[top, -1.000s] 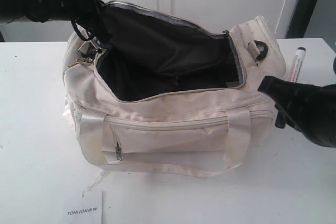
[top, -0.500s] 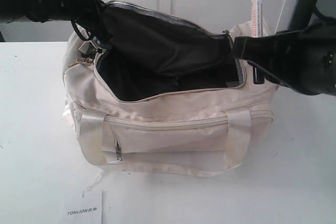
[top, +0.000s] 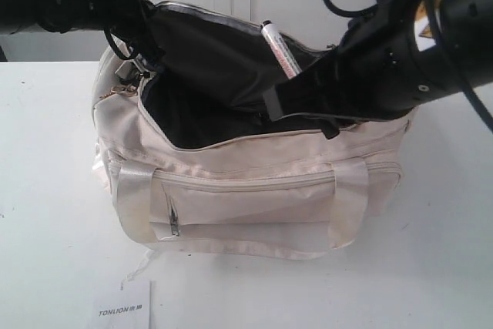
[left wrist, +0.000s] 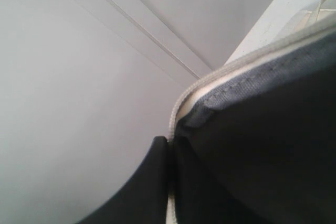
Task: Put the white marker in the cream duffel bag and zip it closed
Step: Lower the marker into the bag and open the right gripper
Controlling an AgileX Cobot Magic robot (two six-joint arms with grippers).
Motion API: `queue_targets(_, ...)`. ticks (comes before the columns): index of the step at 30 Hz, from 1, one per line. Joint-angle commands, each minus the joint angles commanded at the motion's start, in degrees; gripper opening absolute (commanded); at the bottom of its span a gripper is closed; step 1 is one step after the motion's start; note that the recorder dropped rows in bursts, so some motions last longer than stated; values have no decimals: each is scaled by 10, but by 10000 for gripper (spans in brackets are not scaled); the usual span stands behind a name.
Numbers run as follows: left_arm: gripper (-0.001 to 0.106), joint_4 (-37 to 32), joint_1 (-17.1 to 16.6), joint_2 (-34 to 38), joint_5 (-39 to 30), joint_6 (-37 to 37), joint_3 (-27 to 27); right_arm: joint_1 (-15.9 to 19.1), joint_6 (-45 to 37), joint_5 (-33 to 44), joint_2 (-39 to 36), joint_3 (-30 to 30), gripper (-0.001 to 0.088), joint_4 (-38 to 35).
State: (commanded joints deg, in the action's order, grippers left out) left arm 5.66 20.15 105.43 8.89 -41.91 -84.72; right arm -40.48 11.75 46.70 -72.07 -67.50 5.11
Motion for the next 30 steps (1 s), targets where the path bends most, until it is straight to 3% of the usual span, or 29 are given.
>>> queue_targets(10, 0, 0, 0, 0, 0, 0, 0, 102, -299, 85, -110, -101, 0, -238)
queue_targets(16, 0, 0, 0, 0, 0, 0, 0, 129, -327, 73, -201, -157, 0, -233)
queue_targets(22, 0, 0, 0, 0, 0, 0, 0, 129, -382, -28, -249, -159, 0, -231)
queue_targets(30, 0, 0, 0, 0, 0, 0, 0, 129, -493, -43, -286, -159, 0, -231)
